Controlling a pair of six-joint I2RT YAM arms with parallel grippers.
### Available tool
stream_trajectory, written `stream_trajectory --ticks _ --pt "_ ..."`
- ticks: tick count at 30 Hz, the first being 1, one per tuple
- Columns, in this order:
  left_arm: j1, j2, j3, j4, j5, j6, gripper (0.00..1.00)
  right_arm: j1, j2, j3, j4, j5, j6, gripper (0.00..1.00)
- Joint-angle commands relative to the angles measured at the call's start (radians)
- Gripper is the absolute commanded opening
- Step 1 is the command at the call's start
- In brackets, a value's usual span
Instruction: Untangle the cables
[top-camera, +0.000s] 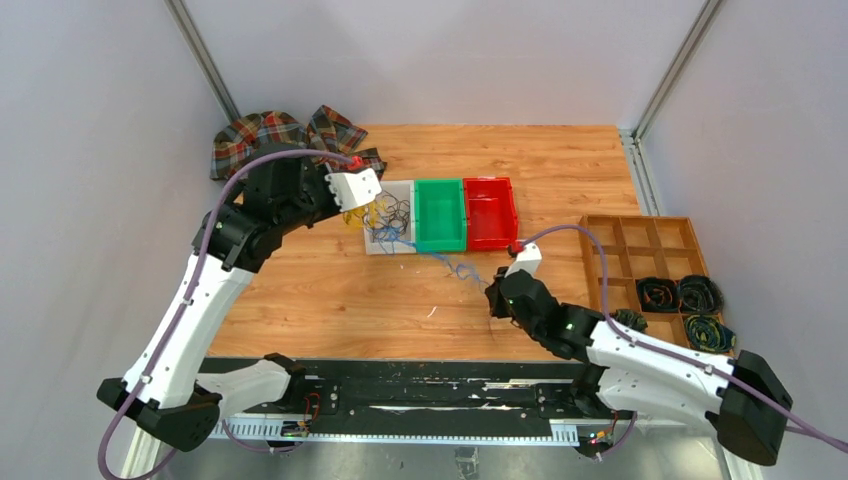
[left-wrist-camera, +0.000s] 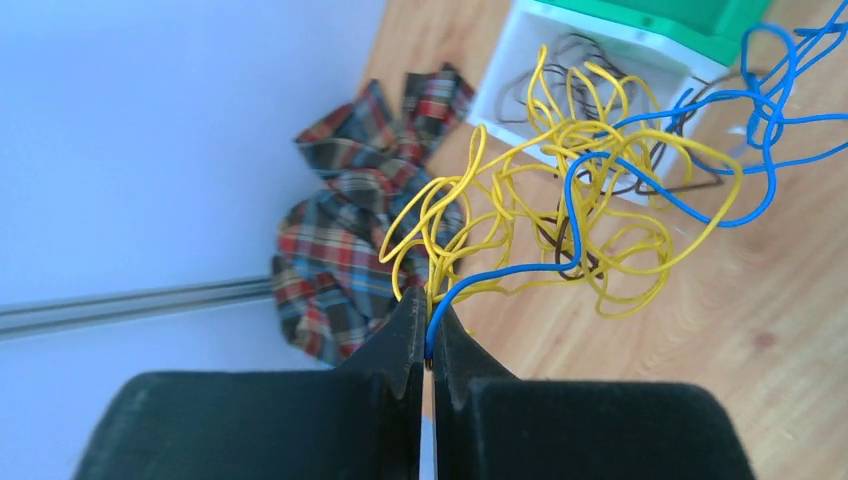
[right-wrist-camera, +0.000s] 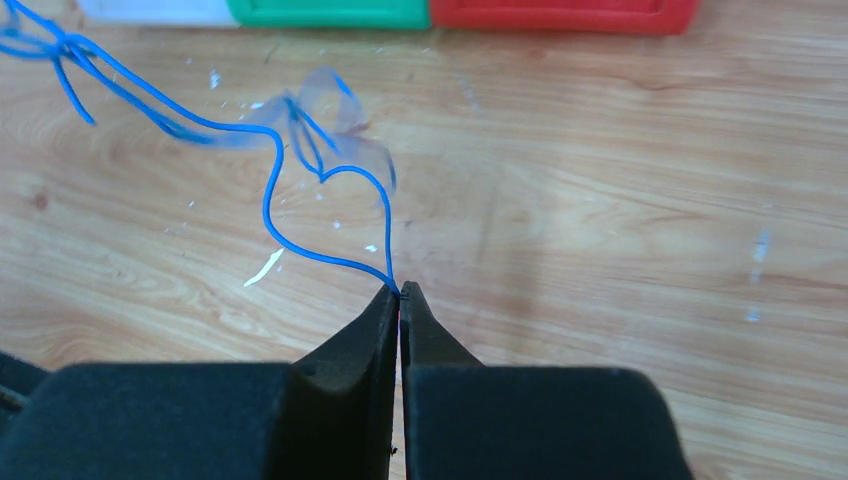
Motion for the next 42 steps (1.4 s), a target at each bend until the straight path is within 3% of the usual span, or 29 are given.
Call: stream_trajectory --ticks 1,12,16,21,22,25,29,33,42 --pt "0.007 -0.027 0.091 0.101 -0.094 0.039 0.01 -0.062 -0.086 -0.014 -0.158 0.077 0.036 0.01" --pt "0.007 -0.05 0.194 0.133 -0.152 0.029 0.01 -0.158 -0.185 -0.003 -0.344 0.102 0.083 0.01" --pt "0.006 -0.075 0.23 0.1 -0.042 -0.023 0.01 -0.164 -0.165 0.015 -0.369 0.104 0.08 0.01" --pt "0.006 -0.161 0.195 0.066 0.267 -0.053 0.01 -0.163 -0.177 0.025 -0.276 -0.013 0.012 0.01" --pt "0.006 -0.18 0.18 0.067 0.332 -0.062 0.01 -0.163 -0.182 0.022 -0.235 -0.05 -0.01 0.04" --pt "0.006 -0.216 0.148 0.065 0.514 -0.132 0.0 -0.163 -0.183 0.022 -0.109 -0.152 -0.077 0.27" --pt "0.004 -0.22 0.11 0.031 0.608 -0.207 0.01 -0.16 -0.142 0.078 -0.021 -0.253 -0.132 0.52" --pt "-0.002 -0.205 0.039 0.0 0.591 -0.25 0.0 -0.127 -0.087 0.16 0.056 -0.302 -0.165 0.61" --pt "-0.119 -0.153 -0.098 -0.034 0.297 -0.229 0.0 0.055 0.043 0.344 0.222 -0.26 -0.203 0.61"
